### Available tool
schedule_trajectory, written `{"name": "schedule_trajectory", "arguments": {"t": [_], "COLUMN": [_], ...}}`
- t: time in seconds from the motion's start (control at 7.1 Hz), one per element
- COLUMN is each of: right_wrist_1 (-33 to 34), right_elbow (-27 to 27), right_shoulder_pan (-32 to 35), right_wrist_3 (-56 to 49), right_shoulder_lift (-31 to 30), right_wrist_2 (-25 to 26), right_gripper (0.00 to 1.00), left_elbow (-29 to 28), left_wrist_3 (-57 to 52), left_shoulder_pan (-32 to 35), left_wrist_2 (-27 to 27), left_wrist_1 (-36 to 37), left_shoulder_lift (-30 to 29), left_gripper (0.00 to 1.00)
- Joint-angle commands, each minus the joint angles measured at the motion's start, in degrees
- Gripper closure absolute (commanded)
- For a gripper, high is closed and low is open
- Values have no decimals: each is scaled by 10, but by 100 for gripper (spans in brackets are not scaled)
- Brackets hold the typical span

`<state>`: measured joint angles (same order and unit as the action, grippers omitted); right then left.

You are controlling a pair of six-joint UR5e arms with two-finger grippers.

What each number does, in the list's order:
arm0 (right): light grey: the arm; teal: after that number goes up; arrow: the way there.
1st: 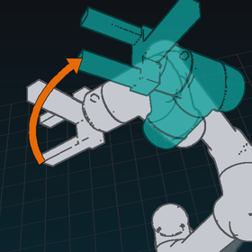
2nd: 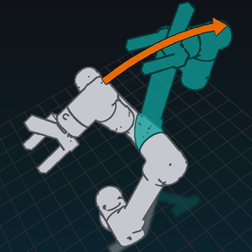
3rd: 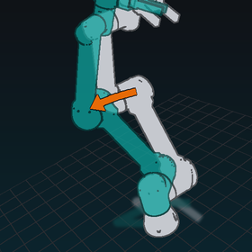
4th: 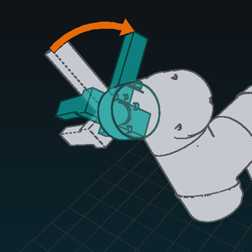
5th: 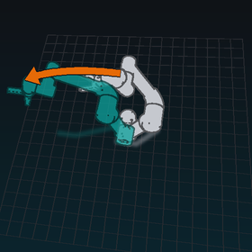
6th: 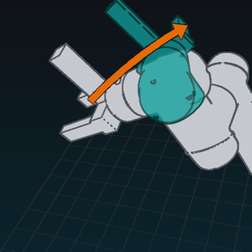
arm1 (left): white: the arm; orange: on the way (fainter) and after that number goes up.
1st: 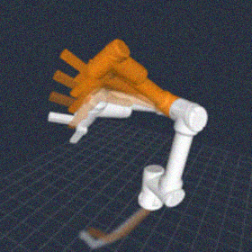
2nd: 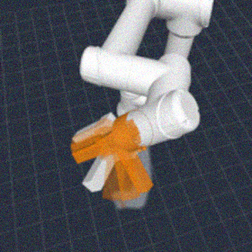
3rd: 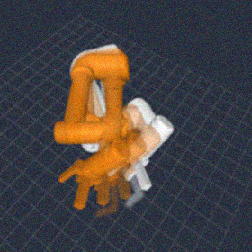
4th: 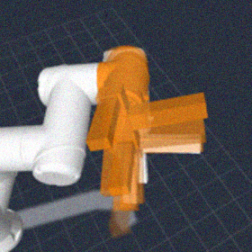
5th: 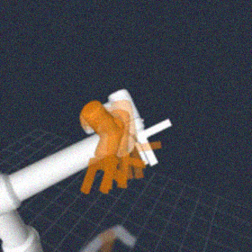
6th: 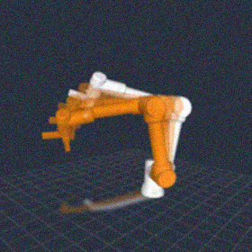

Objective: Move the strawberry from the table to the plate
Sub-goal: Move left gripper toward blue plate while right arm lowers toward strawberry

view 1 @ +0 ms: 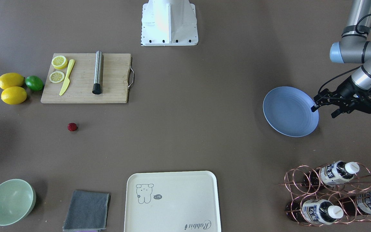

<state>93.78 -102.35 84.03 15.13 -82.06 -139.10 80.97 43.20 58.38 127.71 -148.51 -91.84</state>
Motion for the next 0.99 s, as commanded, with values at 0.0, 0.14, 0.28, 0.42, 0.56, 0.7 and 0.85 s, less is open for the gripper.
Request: {"name": "schedule_trajectory", "arguments": {"t": [0.0,0.14,0.28,0.42,0.56,0.7,0.85], "right_wrist_1": [0,0,0,0,0,0,0], "right_elbow": [-6,-7,-11,-11,-11,-11,-11], "right_shoulder_pan": [-2,-2,-2,-2,-1,-1,-1], "right_wrist_3": [2,2,4,4,4,5,10], "right_shoulder_lift": [1,1,1,1,1,0,0], "right_wrist_2": [0,0,1,1,1,1,1], "right_gripper": [0,0,0,0,0,0,0], "left_elbow": [-8,-11,-19,-25,-24,-20,-18], "left_wrist_3": [-1,-1,-1,-1,-1,-1,-1], "left_shoulder_pan": [-34,-42,-43,-43,-43,-43,-39], "left_wrist_2": [-26,-26,-26,-26,-23,-21,1], "left_wrist_1": [0,-10,-28,-41,-44,-44,-40], "left_shoulder_lift": [-6,-5,-4,-4,-1,1,-1], "left_gripper": [3,25,38,42,61,100,100]}}
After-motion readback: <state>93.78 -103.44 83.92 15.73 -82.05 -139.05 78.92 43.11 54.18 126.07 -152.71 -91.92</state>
